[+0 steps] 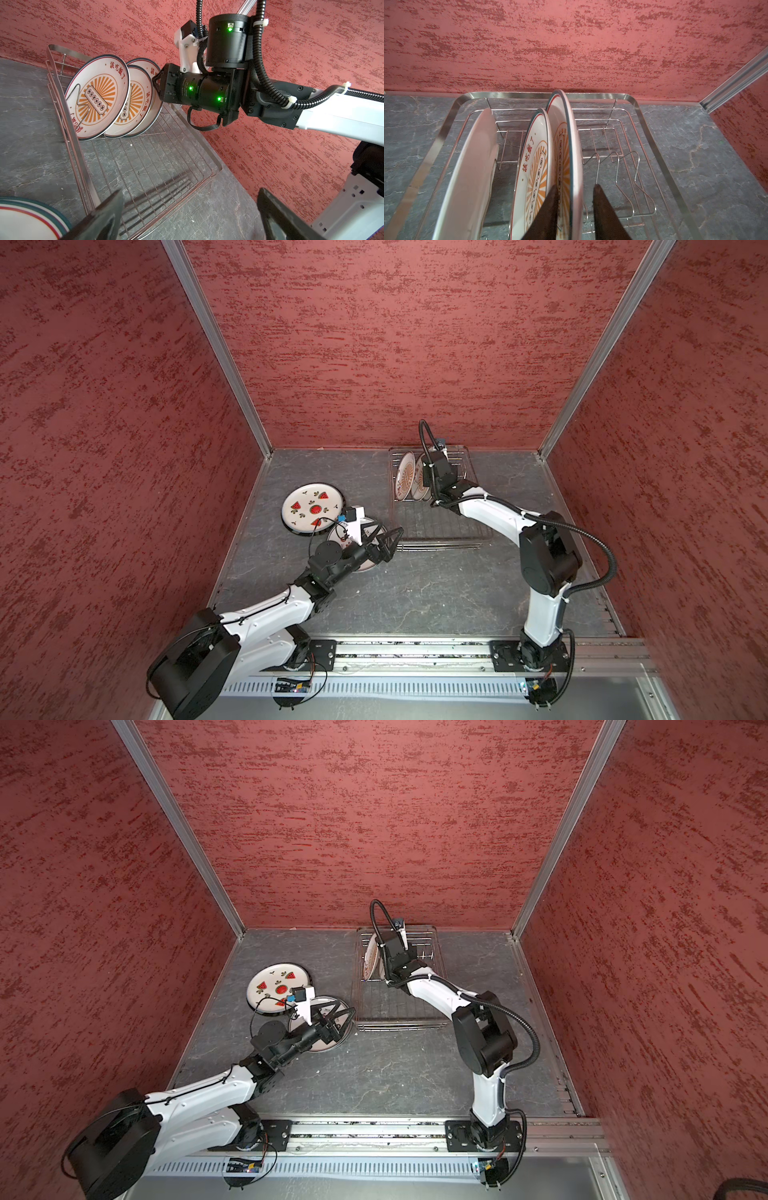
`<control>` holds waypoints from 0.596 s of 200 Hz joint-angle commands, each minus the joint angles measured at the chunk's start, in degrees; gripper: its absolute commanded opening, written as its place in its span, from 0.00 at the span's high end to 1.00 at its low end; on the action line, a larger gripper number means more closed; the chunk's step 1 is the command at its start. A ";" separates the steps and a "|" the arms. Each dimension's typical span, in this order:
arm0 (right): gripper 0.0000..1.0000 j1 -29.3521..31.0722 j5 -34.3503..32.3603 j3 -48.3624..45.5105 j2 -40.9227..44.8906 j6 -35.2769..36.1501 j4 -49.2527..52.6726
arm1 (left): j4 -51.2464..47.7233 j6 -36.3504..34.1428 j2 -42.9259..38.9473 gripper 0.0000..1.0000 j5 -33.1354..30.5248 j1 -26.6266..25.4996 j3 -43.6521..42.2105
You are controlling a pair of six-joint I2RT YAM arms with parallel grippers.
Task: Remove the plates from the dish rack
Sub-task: 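Close the right gripper on the rim of the nearest sunburst plate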
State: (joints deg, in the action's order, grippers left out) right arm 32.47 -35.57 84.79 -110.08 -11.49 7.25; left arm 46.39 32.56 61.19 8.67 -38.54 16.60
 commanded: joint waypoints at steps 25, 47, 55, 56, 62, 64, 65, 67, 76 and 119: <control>0.75 0.80 -3.62 2.17 -0.76 0.76 0.43 | 0.51 -0.21 -0.43 0.01 -0.30 -0.31 0.85; 0.77 1.01 -4.47 3.67 -2.03 1.16 1.12 | 0.37 -0.63 -1.05 0.01 -0.20 -0.43 0.79; 0.78 1.10 -4.74 3.79 -2.25 1.50 0.79 | 0.32 -0.73 -1.15 0.01 -0.57 -0.49 0.71; 0.78 1.10 -4.80 3.79 -2.29 1.52 0.68 | 0.26 -0.73 -1.20 0.01 -0.66 -0.48 0.71; 0.79 1.17 -5.08 3.73 -2.48 1.82 0.22 | 0.03 -0.76 -1.25 0.01 -0.82 -0.48 0.80; 0.80 1.19 -5.18 3.78 -2.50 1.88 0.14 | -0.07 -0.81 -1.31 0.01 -0.93 -0.48 0.80; 0.80 1.19 -5.24 3.83 -2.55 1.94 0.09 | -0.12 -0.77 -1.32 0.01 -0.93 -0.48 0.80; 0.80 1.19 -5.33 3.81 -2.58 2.02 -0.07 | -0.24 -0.84 -1.38 0.01 -0.93 -0.48 0.85; 0.81 1.26 -5.85 4.18 -3.04 2.25 -0.28 | -0.67 -1.08 -1.50 0.01 -0.97 -0.50 0.93; 0.88 2.07 -8.63 5.71 -5.08 3.64 -0.99 | -1.11 -1.62 -1.86 0.01 -1.81 -0.48 0.80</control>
State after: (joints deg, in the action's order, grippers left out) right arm 33.71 -41.15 88.62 -113.62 -9.47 7.31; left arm 45.98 32.47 60.25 8.03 -38.70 16.60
